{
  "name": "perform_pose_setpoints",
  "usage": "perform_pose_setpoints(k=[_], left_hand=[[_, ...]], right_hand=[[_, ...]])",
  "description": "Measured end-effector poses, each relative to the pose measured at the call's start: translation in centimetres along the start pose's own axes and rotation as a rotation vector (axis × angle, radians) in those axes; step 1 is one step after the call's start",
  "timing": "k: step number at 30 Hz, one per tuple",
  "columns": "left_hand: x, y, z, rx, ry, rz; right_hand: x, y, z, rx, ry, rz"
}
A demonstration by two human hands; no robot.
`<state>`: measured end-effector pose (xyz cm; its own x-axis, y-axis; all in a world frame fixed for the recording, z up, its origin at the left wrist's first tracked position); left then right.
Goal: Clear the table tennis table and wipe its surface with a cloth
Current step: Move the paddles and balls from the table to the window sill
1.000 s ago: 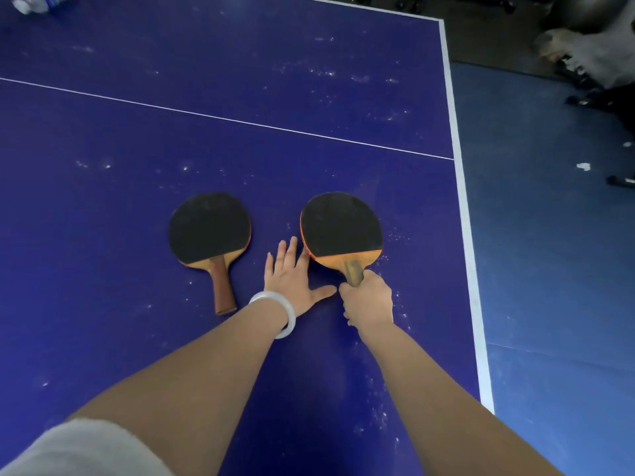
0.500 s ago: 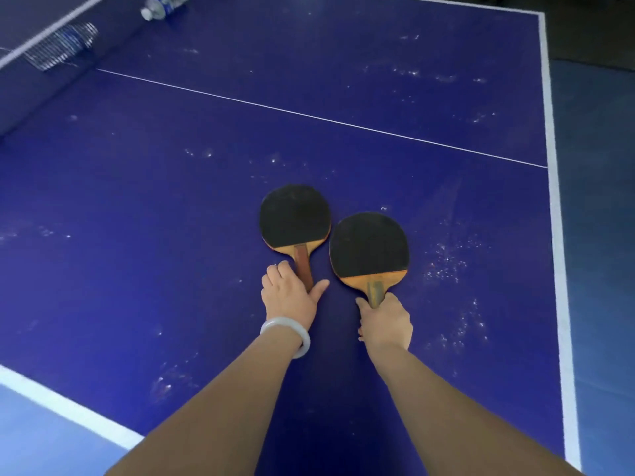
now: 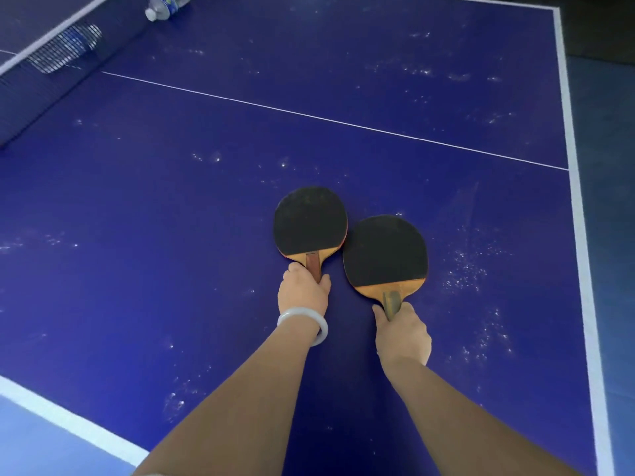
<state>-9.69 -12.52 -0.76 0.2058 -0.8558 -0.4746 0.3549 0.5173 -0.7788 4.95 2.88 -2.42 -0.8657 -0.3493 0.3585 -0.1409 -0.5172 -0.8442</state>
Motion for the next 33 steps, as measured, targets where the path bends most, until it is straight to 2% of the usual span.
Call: perform_pose_setpoints(k=[6, 11, 16, 20, 27, 33], left_hand=[[0.9, 0.3, 0.0, 0.078, -0.092, 0.199], [1.6, 1.0, 0.3, 0.305, -0.186, 0.465], [3.6, 1.0, 1.5, 0.352, -0.291, 0.541], [6.3, -0.2, 3.0, 0.299, -0.233, 0.503], [10.9, -4.8, 6.4, 0.160, -0.170, 0.496], [16.1, -8.1, 12.5, -0.012, -0.251, 0.607]], right_hand=[[0.1, 0.0, 0.1, -0.012, 0.009, 0.011], [0.1, -0.1, 0.2, -0.041, 0.007, 0.012], [-0.2, 0.1, -0.1, -0.007, 0.036, -0.062], [-0.2, -0.4, 0.6, 0.049, 0.046, -0.152], [-0.2, -0.7, 5.0, 0.043, -0.078, -0.205], [1.8, 0.8, 9.8, 0.197, -0.257, -0.224]])
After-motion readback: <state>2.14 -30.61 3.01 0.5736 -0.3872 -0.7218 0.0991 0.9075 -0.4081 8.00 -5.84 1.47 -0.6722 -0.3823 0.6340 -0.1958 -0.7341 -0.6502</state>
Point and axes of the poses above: each hand's wrist, its own z-axis away from the middle knuckle, its own y-axis out of the palm, x = y × z, the point moved 7 cm from there along -z, towards the middle knuckle
